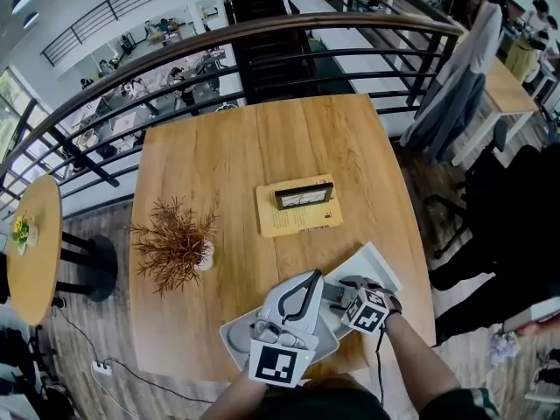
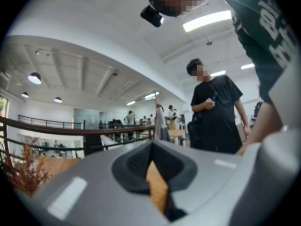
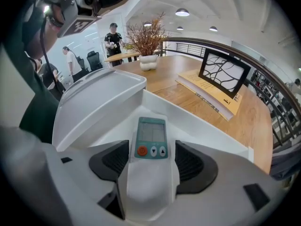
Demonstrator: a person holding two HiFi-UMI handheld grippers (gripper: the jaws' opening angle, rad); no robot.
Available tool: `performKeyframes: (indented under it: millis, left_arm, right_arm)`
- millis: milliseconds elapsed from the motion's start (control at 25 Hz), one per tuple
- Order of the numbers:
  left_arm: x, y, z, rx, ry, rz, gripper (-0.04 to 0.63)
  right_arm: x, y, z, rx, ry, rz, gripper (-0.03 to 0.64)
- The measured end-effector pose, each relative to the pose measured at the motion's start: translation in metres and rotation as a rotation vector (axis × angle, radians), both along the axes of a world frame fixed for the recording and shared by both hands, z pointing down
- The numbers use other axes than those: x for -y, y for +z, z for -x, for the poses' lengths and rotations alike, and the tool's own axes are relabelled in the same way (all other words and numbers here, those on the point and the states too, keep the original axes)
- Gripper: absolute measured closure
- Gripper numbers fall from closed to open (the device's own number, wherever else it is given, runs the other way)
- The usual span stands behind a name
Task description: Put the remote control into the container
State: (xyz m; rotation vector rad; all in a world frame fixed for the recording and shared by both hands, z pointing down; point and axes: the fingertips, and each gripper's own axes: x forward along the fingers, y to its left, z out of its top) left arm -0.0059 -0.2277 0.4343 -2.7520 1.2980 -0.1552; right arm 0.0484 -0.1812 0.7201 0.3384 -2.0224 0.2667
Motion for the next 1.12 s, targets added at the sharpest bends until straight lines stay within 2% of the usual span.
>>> performKeyframes:
  millis: [520,1120]
  left_arm:
    - [-0.003,0.003,0.004,-0.004,0.003,0.002,0.597]
    - [-0.009,-0.010,0.002,-0.024,0.023,-0.029,0.597]
  right_arm:
    - [0.002,-0.001,0.001,-0.005,0.024,-0.023,0.312]
    - [0.008,-0.028,-0.001,0.053,0.102,-0.093,0.311]
